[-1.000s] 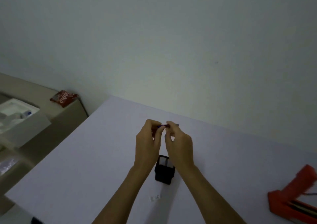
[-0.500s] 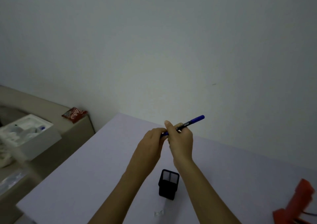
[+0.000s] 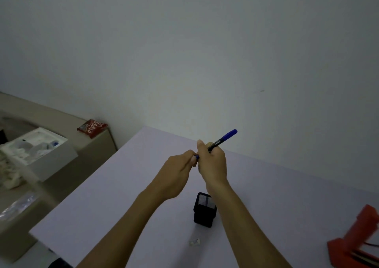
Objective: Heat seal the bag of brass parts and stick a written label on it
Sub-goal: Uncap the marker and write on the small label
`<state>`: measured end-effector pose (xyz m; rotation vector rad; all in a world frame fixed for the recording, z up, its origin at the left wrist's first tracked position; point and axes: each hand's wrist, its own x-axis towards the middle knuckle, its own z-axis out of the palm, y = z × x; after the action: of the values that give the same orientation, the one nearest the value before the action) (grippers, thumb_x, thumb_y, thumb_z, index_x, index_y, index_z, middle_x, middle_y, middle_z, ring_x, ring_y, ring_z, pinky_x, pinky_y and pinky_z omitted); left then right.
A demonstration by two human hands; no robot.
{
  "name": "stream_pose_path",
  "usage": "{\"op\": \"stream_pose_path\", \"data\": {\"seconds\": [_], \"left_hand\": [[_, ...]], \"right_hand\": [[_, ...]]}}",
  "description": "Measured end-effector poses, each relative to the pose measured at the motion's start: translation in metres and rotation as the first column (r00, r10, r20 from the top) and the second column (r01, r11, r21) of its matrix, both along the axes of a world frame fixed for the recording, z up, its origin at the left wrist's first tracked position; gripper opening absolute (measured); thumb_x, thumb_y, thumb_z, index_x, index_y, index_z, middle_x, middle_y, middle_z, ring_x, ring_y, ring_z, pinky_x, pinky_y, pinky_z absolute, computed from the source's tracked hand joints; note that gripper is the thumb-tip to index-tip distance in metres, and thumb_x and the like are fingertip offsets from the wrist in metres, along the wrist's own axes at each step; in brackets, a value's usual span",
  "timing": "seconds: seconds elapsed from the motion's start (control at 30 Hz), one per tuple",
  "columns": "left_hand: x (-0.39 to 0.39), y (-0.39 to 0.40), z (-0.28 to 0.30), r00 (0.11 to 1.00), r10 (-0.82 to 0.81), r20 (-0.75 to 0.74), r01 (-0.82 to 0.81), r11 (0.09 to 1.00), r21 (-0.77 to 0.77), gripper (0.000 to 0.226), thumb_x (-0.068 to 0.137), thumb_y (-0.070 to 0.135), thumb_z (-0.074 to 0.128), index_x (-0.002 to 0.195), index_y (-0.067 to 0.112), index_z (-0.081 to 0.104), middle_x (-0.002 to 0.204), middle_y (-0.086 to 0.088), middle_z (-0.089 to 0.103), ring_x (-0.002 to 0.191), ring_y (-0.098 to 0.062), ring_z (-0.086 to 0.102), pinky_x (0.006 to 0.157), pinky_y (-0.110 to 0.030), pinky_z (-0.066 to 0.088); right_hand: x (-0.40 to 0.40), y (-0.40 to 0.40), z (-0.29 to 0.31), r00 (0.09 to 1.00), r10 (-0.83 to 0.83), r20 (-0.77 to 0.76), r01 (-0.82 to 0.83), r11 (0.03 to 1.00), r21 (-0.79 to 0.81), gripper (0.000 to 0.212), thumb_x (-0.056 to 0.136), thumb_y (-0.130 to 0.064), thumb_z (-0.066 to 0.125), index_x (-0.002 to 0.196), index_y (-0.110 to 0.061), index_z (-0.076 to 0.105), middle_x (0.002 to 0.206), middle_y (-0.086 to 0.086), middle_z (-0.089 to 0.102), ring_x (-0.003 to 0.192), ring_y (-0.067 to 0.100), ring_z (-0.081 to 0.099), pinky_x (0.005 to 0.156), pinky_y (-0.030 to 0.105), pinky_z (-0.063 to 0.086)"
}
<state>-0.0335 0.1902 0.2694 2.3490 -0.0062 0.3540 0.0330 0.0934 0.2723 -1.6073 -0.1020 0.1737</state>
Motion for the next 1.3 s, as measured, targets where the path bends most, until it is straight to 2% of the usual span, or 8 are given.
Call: {"op": "stream_pose_path", "data": {"seconds": [0.1,0.17,0.3,0.53,0.77,0.93,1.1,1.3], "left_hand": [[-0.019,0.015,-0.004,0.997,-0.07,-0.041,0.047,0.911,-0.409,0.036,0.1,0.027,0.034,0.069,0.012,0.043,0.059,-0.006,0.043,0.054,-0.013,0.042,0.057,-0.019,0.038],[-0.039,0.028,-0.017,0.996,-0.046,-0.081,0.001,0.877,-0.48,0.037,0.098,0.03,0.035,0.069,0.011,0.047,0.058,-0.007,0.043,0.054,-0.013,0.043,0.057,-0.018,0.039],[-0.042,0.038,-0.044,0.986,0.076,-0.148,-0.124,0.93,-0.345,0.026,0.101,0.021,0.04,0.086,0.018,0.061,0.066,0.002,0.057,0.064,-0.01,0.055,0.063,-0.022,0.047],[-0.011,0.03,-0.119,0.908,0.386,-0.164,-0.396,0.918,-0.032,0.009,0.093,0.025,0.057,0.099,0.023,0.063,0.094,0.007,0.059,0.078,-0.004,0.056,0.066,-0.012,0.041],[-0.006,0.043,-0.228,0.788,0.454,-0.416,-0.471,0.88,0.068,0.014,0.09,0.025,0.062,0.1,0.015,0.062,0.095,-0.002,0.062,0.079,-0.014,0.056,0.071,-0.023,0.046],[-0.014,0.042,-0.286,0.77,0.419,-0.48,-0.451,0.891,0.053,0.013,0.091,0.021,0.059,0.101,0.014,0.062,0.096,-0.004,0.06,0.084,-0.018,0.058,0.072,-0.025,0.045],[-0.024,0.039,-0.309,0.814,0.422,-0.4,-0.448,0.894,0.03,0.013,0.09,0.018,0.06,0.102,0.015,0.06,0.097,-0.004,0.057,0.084,-0.019,0.058,0.073,-0.03,0.049],[-0.031,0.024,-0.309,0.836,0.464,-0.293,-0.446,0.886,0.129,0.032,0.088,0.015,0.064,0.118,0.009,0.057,0.113,-0.012,0.052,0.099,-0.022,0.053,0.079,-0.022,0.042]], "right_hand": [[0.024,-0.016,0.015,0.987,-0.156,-0.042,0.159,0.984,0.083,0.036,0.095,-0.032,0.053,0.063,-0.016,0.046,0.053,-0.002,0.046,0.046,0.014,0.042,0.048,0.028,0.034],[0.039,-0.032,0.031,0.988,-0.141,0.063,0.137,0.989,0.061,0.037,0.095,-0.031,0.054,0.062,-0.017,0.043,0.052,-0.002,0.045,0.044,0.013,0.04,0.045,0.026,0.033],[0.028,-0.029,0.041,0.984,0.029,0.176,-0.042,0.997,0.069,0.038,0.095,-0.032,0.057,0.063,-0.017,0.042,0.05,-0.005,0.043,0.039,0.007,0.037,0.041,0.021,0.033],[-0.006,-0.007,-0.016,0.956,0.292,0.017,-0.292,0.944,0.154,0.025,0.093,-0.034,0.06,0.08,-0.013,0.057,0.054,0.001,0.057,0.045,0.011,0.05,0.044,0.021,0.045],[-0.025,-0.016,-0.103,0.973,0.202,-0.109,-0.183,0.97,0.161,0.009,0.093,-0.02,0.063,0.092,-0.011,0.066,0.069,0.006,0.068,0.06,0.021,0.068,0.056,0.029,0.056],[-0.05,-0.031,-0.196,0.963,0.269,0.011,-0.263,0.946,-0.188,0.024,0.098,-0.022,0.052,0.102,-0.005,0.069,0.08,0.008,0.069,0.072,0.016,0.065,0.067,0.022,0.056],[-0.064,-0.037,-0.286,0.752,0.6,0.272,-0.266,0.655,-0.707,0.019,0.092,-0.029,0.054,0.083,-0.013,0.058,0.075,0.004,0.06,0.069,0.012,0.052,0.065,0.02,0.048],[-0.06,-0.042,-0.321,0.695,0.658,0.289,-0.194,0.56,-0.806,0.018,0.079,-0.002,0.071,0.073,-0.01,0.056,0.068,0.004,0.055,0.063,0.016,0.048,0.06,0.019,0.04]]}}
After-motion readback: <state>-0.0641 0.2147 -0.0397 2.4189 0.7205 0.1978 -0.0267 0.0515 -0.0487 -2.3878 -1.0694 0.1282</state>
